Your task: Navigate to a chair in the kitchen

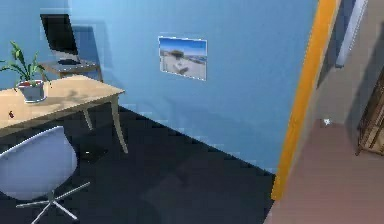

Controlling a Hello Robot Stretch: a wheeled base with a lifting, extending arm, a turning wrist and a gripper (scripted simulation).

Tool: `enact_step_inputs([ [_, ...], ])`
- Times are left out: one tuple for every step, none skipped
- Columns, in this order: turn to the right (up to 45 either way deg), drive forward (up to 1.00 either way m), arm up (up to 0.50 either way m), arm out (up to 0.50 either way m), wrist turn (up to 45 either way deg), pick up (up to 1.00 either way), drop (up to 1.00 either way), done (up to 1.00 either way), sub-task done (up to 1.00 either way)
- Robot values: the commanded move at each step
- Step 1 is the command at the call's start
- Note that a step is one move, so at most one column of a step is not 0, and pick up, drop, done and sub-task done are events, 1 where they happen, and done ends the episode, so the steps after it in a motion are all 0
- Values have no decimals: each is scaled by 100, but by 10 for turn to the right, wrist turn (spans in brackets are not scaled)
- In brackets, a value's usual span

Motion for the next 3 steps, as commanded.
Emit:
enact_step_inputs([
  [360,0,0,0,0,0,0,0,0],
  [0,15,0,0,0,0,0,0,0],
  [-450,0,0,0,0,0,0,0,0],
])
